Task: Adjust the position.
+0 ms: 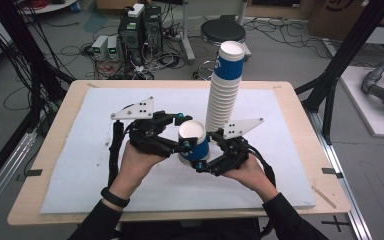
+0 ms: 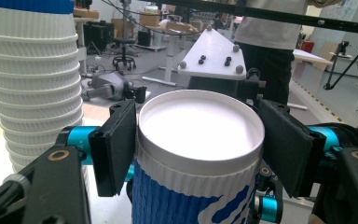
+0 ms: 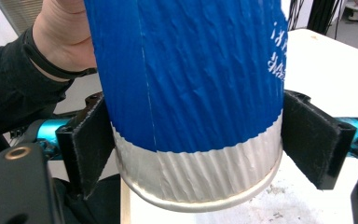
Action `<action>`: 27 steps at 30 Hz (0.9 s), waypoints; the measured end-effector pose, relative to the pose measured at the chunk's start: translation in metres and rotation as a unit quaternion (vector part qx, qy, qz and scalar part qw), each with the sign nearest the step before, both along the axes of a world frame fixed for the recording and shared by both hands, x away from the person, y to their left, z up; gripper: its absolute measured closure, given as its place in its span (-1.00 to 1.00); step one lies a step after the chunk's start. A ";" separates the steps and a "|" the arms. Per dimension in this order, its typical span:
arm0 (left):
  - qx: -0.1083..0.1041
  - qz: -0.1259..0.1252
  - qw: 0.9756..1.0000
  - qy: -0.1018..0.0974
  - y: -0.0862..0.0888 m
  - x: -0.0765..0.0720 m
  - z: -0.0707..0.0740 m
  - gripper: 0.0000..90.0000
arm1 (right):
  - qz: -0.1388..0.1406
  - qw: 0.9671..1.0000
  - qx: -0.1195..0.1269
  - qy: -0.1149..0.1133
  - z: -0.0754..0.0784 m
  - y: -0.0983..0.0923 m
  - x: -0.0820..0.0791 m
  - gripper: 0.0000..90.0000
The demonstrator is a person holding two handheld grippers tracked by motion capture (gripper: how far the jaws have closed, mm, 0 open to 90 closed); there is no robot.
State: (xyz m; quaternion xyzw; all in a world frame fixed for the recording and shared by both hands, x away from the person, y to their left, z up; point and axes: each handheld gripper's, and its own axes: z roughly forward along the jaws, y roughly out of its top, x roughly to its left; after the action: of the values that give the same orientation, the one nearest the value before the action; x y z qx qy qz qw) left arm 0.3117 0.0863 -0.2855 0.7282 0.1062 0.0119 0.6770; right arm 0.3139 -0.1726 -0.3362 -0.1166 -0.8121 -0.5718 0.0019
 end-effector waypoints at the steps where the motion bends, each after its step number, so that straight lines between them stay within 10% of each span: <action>1: 0.000 0.001 1.000 0.002 0.000 0.000 0.000 -0.32 | 0.001 1.000 0.001 -0.002 0.000 0.000 0.000 -0.63; 27: 0.075 -0.015 0.997 0.007 0.002 0.000 0.011 -0.59 | 0.009 0.999 -0.034 0.005 0.002 -0.002 0.004 -0.61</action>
State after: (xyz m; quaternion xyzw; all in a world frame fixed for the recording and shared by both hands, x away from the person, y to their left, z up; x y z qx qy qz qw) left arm 0.3121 0.0884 -0.2750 0.7786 0.0986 0.0047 0.6197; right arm 0.3175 -0.1750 -0.3338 -0.1123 -0.8322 -0.5429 0.0072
